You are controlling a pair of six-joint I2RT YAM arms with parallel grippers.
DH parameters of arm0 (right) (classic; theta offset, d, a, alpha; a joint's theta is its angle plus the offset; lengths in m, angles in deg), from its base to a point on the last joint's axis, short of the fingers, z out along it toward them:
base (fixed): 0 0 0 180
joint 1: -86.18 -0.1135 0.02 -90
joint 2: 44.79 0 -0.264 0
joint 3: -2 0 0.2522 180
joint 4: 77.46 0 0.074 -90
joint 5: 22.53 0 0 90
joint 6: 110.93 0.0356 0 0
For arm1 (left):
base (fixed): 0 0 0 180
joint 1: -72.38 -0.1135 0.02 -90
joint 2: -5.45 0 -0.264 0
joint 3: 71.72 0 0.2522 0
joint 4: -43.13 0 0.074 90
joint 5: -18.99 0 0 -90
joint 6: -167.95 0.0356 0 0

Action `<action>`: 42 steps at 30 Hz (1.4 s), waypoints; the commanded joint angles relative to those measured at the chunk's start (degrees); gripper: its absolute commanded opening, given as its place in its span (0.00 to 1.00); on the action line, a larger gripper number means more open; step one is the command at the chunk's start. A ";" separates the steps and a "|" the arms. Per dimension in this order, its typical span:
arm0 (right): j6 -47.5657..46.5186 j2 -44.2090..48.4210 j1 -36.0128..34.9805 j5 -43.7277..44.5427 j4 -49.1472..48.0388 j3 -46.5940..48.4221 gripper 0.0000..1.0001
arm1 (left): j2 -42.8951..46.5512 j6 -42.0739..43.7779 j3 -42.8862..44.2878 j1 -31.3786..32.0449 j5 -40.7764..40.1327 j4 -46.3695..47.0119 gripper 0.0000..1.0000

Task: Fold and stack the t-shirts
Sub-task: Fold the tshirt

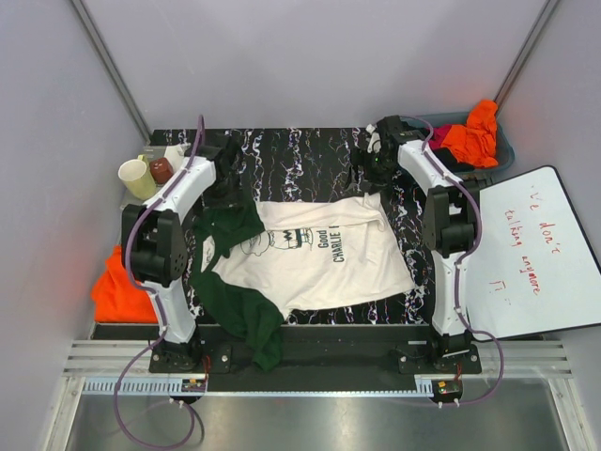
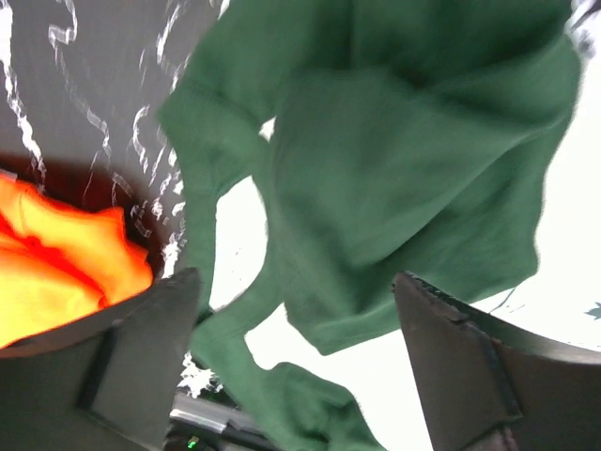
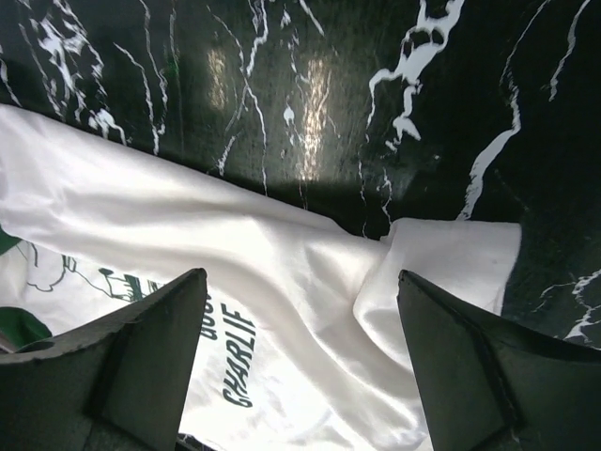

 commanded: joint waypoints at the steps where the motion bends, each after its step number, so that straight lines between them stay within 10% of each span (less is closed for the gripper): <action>1: -0.93 -1.37 -1.61 1.04 4.32 1.03 0.89 | -2.64 0.19 5.55 -0.76 0.55 2.39 0.93; 8: -0.40 -2.86 -1.70 2.97 4.77 -2.14 0.79 | -8.87 -1.40 8.46 -1.20 3.35 3.26 0.94; 11: 0.12 -4.97 -1.70 3.85 5.38 -1.53 0.60 | -11.42 -2.27 9.69 -1.20 4.32 3.09 0.92; 13: 0.65 -6.47 -1.70 6.30 6.08 -0.39 0.27 | -12.05 -2.62 10.13 -1.20 4.59 3.09 0.91; 17: 1.09 -9.01 -1.61 13.42 7.14 2.16 0.03 | -12.66 -2.72 12.67 -1.29 5.28 2.91 0.91; 27: 3.55 -11.31 0.67 25.03 9.60 6.82 0.00 | -9.33 -1.49 16.82 -1.29 9.95 2.83 0.96; 42: 5.05 -9.02 2.78 29.52 9.17 3.75 0.00 | 1.22 -8.77 -7.52 -1.72 21.72 14.32 0.78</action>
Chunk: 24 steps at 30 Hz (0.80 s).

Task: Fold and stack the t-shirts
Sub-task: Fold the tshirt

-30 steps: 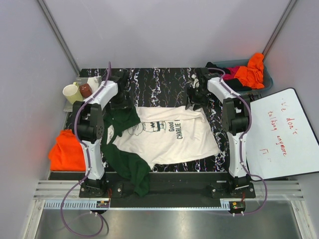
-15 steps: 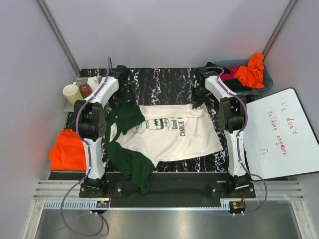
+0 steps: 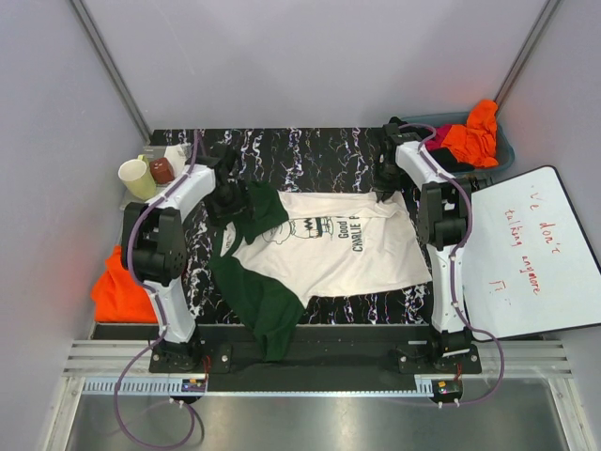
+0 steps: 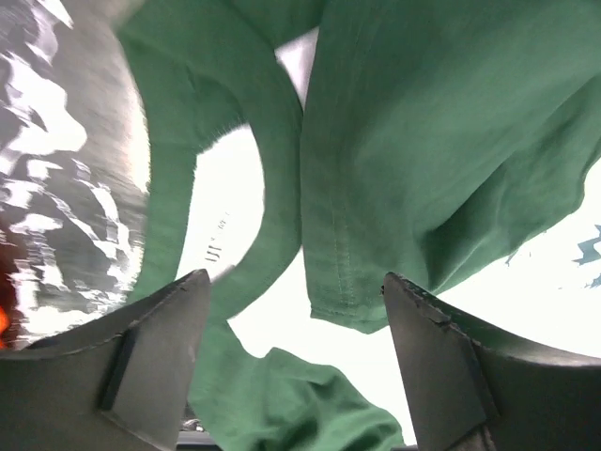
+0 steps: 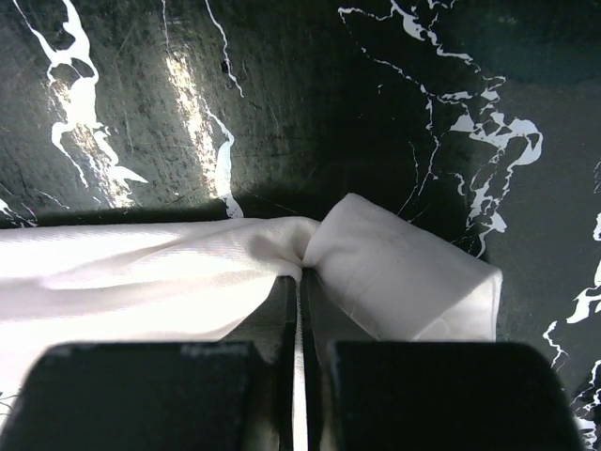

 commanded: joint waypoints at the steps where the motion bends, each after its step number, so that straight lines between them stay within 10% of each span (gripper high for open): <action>1: -0.05 -0.43 1.54 6.72 0.27 -2.13 0.00 | 2.18 -3.80 -4.14 -0.74 7.19 7.69 0.77; 11: -0.57 0.54 1.45 5.14 -0.26 -3.71 0.00 | 9.04 -11.79 -19.78 -6.98 22.57 27.47 0.74; 24: -0.66 0.45 1.45 1.97 -0.43 -3.27 0.00 | 3.77 -11.27 -17.07 -7.07 24.68 30.55 0.54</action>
